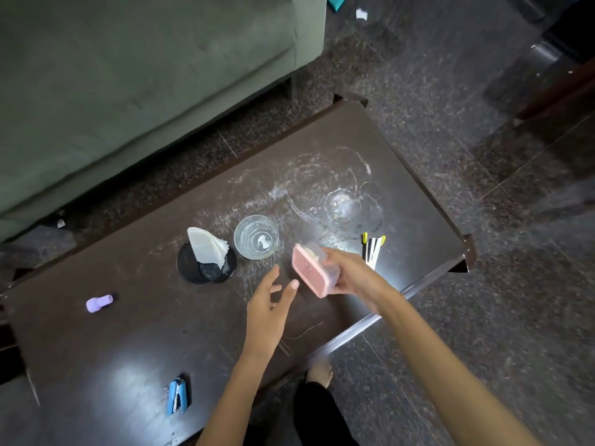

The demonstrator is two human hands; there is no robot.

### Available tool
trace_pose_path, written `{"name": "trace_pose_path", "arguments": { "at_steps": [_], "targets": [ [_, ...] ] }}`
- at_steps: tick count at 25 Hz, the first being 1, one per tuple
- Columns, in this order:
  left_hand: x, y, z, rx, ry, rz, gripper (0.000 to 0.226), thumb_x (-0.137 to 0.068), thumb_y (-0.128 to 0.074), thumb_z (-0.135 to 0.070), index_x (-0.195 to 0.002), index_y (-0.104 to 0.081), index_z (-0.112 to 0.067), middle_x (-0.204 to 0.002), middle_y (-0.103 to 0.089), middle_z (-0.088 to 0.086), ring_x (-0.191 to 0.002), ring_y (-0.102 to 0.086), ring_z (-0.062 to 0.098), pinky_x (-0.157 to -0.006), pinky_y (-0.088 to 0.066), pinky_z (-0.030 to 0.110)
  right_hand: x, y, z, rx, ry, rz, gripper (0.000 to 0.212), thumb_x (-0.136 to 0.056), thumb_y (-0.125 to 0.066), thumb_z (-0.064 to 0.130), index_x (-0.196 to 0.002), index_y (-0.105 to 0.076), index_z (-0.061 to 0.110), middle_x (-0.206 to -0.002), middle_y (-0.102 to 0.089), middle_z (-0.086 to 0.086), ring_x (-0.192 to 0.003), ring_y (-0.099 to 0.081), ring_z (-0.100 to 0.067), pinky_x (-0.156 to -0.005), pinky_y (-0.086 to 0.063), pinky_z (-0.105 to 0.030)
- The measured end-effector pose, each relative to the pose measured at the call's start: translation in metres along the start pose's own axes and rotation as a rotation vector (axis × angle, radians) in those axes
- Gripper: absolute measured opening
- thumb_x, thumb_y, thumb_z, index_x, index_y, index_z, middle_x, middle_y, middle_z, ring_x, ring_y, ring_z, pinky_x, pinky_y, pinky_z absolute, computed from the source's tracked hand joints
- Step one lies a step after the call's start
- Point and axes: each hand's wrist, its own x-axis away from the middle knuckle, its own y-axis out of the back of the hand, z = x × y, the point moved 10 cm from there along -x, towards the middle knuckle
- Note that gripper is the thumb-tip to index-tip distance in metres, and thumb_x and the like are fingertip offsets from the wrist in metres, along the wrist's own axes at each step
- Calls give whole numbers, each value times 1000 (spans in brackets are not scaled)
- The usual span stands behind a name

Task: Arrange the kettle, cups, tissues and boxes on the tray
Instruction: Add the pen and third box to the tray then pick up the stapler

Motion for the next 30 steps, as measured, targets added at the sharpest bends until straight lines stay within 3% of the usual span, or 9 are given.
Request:
{"name": "trace_pose_path", "arguments": {
  "at_steps": [2,5,8,10,13,16,21,25,30],
  "targets": [
    [-2,-4,1,128,43,67,49,-87,-64,-28,-133,-51,-19,-124,-59,-10,-110,-59,6,-87,-45,17,12,-8,-10,-12,-24,62,27,-87,-42,30,-100,-64,22,-97,-66,-8,-84,-62,-19,-80,-53,-36],
    [-3,-8,-9,242,43,159,26,-85,-67,-19,-111,-67,-14,-102,-74,-1,-97,-68,11,-84,-53,28,21,-17,-16,45,-61,74,34,-90,-37,41,-94,-61,17,-91,-66,-10,-79,-63,-20,-72,-52,-31],
    [-7,10,-2,233,94,13,30,-79,-74,-22,-105,-69,-7,-92,-75,4,-87,-70,14,-72,-55,23,22,-23,-16,98,-33,33,51,-94,-27,58,-100,-65,24,-93,-73,-8,-81,-71,-24,-63,-56,-29],
    [-6,20,4,227,113,-56,31,-77,-76,-23,-102,-70,-6,-89,-74,5,-84,-70,13,-69,-54,22,21,-12,-16,199,37,-147,55,-91,-34,62,-101,-66,19,-92,-73,-9,-81,-71,-22,-62,-59,-33],
    [-1,26,10,240,148,-113,29,-76,-77,-23,-101,-69,-9,-89,-73,5,-83,-70,14,-71,-56,24,31,23,-2,510,204,-572,36,-93,-49,43,-85,-65,12,-83,-71,-7,-74,-68,-24,-69,-57,-37],
    [5,27,12,271,161,-130,24,-77,-76,-21,-98,-66,-16,-88,-72,2,-82,-69,10,-61,-54,15,35,37,16,874,285,-803,16,-92,-53,21,-101,-62,13,-111,-59,-6,-96,-59,-27,-73,-50,-36],
    [13,16,13,274,199,-118,25,-77,-76,-20,-98,-65,-14,-89,-72,2,-82,-68,11,-56,-53,12,7,68,9,1048,225,-916,44,-88,-58,9,-130,-46,11,-144,-31,-19,-128,-35,-36,-91,-50,-45],
    [18,11,17,316,204,-84,29,-79,-74,-20,-103,-65,-7,-90,-73,5,-82,-69,13,-60,-53,16,-3,78,-11,1079,82,-872,36,-87,-53,-4,-120,-50,11,-141,-27,-15,-103,-49,-32,-70,-52,-39],
    [32,29,34,351,220,-81,35,-80,-74,-22,-109,-65,-4,-94,-73,8,-87,-69,16,-68,-53,22,-6,73,-21,970,156,-776,39,-83,-49,-5,-115,-63,13,-129,-44,-14,-104,-51,-34,-78,-49,-38]
  ]
}}
